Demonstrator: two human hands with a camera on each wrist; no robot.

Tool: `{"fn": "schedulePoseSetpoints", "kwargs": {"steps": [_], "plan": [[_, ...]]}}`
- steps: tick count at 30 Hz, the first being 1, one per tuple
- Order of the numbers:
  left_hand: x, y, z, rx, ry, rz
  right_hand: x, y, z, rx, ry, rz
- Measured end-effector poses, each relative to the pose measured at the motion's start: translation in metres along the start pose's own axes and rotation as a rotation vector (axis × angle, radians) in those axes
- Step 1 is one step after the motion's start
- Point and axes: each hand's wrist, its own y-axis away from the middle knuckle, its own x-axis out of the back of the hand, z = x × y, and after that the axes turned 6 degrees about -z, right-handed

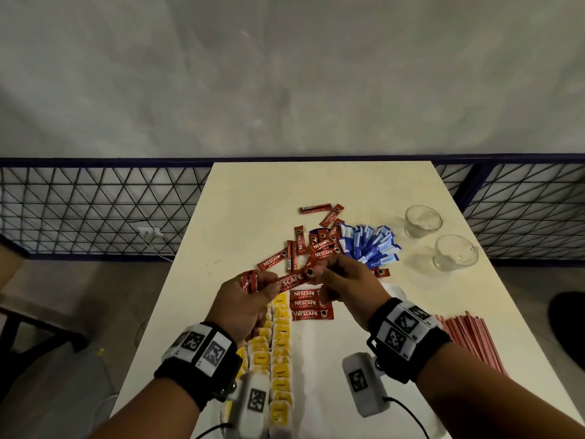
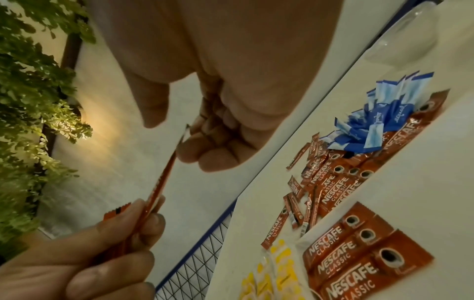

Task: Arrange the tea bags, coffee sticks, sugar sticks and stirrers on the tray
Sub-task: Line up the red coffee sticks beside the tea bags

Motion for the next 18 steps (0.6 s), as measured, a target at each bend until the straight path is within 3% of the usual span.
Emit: {"fn": "schedulePoseSetpoints", "kwargs": {"steps": [5, 7, 10, 14, 18], "plan": [[-0.006, 0.0, 0.0, -0.027, -0.196, 0.006, 0.007, -0.002, 0.013, -0.05, 0.215, 0.083], [-0.006, 0.002, -0.002, -0.033, -0.27, 0.001, 0.012, -0.001, 0.023, -0.094, 0.186, 0.123], [0.005, 0.004, -0.009, -0.015, -0.329, 0.006, 0.03, 0.006, 0.05, -0.249, 0.122, 0.213], [0.029, 0.009, -0.02, 0.042, -0.377, 0.025, 0.043, 0.015, 0.092, -0.492, 0.266, 0.241], [0.043, 0.014, -0.025, 0.08, -0.384, 0.036, 0.034, 0.007, 0.111, -0.583, 0.306, 0.279]]}}
